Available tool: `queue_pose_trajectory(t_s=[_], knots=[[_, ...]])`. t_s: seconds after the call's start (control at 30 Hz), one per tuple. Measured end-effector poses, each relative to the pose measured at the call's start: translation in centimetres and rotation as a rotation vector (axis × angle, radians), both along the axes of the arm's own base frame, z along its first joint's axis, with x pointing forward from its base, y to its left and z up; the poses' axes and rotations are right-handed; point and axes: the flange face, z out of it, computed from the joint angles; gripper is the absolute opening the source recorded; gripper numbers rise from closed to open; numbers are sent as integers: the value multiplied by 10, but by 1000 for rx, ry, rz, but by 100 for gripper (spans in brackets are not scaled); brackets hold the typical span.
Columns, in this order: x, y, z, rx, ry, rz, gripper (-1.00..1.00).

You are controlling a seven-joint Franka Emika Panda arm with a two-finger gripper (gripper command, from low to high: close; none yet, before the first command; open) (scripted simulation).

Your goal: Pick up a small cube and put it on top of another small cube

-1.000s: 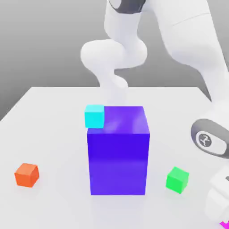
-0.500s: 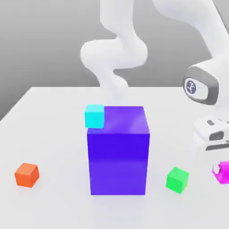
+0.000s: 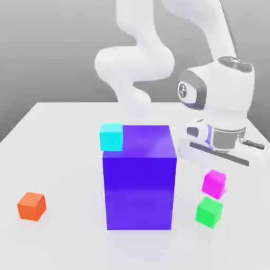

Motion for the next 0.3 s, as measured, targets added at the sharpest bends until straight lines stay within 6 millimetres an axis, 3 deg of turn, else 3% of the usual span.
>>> queue_pose_trajectory(t_s=[0.23, 0.27, 0.3], knots=[[-5, 1, -37, 4, 7, 6, -100], [-6, 1, -42, 5, 8, 7, 100], [-6, 1, -42, 5, 8, 7, 100]])
